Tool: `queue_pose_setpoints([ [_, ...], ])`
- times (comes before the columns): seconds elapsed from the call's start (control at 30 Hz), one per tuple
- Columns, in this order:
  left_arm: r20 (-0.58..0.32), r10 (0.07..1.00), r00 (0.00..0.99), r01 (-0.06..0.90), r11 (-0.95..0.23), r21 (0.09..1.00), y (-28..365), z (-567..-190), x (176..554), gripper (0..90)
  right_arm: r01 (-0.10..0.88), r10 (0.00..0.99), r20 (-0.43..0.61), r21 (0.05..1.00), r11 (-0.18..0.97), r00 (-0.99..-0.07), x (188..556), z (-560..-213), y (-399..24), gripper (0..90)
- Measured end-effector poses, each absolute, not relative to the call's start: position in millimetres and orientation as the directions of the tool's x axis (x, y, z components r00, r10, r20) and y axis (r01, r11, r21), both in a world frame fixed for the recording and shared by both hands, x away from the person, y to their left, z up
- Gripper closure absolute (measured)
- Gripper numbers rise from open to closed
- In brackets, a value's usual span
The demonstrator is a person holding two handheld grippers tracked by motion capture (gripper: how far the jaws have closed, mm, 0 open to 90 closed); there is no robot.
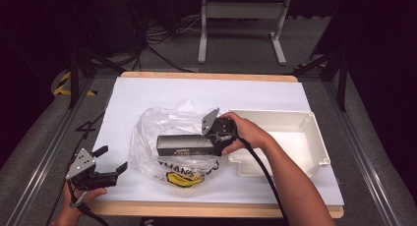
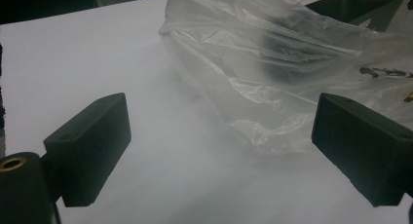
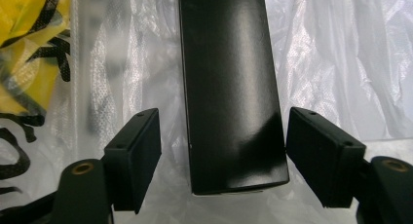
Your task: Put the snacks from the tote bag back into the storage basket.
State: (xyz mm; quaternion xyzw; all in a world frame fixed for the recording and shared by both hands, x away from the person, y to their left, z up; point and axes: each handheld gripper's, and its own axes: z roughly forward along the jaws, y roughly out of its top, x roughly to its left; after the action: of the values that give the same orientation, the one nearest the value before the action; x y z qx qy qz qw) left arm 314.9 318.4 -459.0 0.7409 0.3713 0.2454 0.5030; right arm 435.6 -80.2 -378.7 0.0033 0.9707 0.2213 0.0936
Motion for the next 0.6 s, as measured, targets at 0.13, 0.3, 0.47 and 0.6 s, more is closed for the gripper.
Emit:
queue_pose_setpoints([
  [0.13, -0.011, 0.799, 0.602, 0.307, -0.219, 0.926, 318, -459, 315, 8.2, -0.032, 0.039, -0.167, 0.403, 0.914, -0.985, 439, -381, -78, 30.7],
  [0.3, -0.01, 0.798, 0.603, 0.307, -0.221, 0.926, 319, -459, 315, 8.2, -0.026, 0.033, -0.148, 0.374, 0.927, -0.988, 442, -385, -74, 31.5],
  [0.47, -0.013, 0.796, 0.605, 0.306, -0.217, 0.927, 319, -459, 315, 8.2, -0.033, 0.014, -0.137, 0.333, 0.942, -0.99, 444, -388, -68, 31.8],
  [0.6, -0.012, 0.796, 0.606, 0.306, -0.219, 0.927, 319, -459, 315, 8.3, -0.025, 0.016, -0.132, 0.305, 0.952, -0.991, 445, -389, -65, 33.0],
])
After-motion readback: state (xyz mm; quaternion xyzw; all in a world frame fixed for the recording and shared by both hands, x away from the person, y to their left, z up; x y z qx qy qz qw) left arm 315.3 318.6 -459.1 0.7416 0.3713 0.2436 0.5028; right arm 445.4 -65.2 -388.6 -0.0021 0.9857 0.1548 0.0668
